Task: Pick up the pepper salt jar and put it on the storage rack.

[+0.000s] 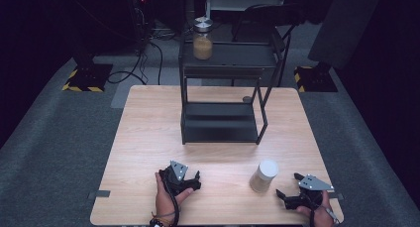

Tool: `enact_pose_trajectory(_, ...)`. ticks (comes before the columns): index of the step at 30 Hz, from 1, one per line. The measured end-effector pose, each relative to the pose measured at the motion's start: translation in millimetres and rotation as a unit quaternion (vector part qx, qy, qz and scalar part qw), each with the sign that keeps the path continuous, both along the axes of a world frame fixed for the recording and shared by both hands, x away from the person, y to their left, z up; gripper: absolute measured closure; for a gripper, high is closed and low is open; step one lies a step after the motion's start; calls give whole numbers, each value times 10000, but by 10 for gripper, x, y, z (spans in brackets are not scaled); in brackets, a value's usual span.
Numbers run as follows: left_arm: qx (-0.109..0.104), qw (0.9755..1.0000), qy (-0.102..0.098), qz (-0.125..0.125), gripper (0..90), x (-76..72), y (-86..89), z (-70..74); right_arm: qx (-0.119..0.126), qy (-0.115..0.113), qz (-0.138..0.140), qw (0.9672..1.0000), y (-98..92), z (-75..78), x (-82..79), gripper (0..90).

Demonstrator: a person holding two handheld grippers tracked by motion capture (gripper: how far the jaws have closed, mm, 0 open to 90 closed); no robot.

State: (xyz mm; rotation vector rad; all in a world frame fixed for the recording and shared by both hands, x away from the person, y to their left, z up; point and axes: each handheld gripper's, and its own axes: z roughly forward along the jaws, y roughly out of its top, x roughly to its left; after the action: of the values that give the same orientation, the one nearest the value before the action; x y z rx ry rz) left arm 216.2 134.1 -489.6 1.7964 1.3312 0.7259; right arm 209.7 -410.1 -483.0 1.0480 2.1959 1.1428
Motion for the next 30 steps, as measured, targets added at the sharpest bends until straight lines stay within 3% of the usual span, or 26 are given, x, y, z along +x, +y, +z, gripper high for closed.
enact_pose_trajectory(8,-2,10000,3,-4,26,2,-5,2,-20,-31,12,10000,1,-1,-9,0)
enact_pose_trajectory(12,0,10000,6,-5,26,3,-9,3,-116,-205,71,9997,16,-20,-50,0)
enact_pose_trajectory(17,-2,10000,8,-33,27,5,-3,4,-386,-565,-54,9976,119,-32,-186,2)
enact_pose_trajectory(19,-1,10000,9,-38,27,6,-2,4,-385,-705,-30,9968,143,2,-230,4)
enact_pose_trajectory(24,-1,10000,9,-45,27,6,0,4,-177,-940,79,9954,170,130,-298,2)
enact_pose_trajectory(30,-2,10000,8,-47,28,6,0,4,316,-871,199,9955,150,188,-315,0)
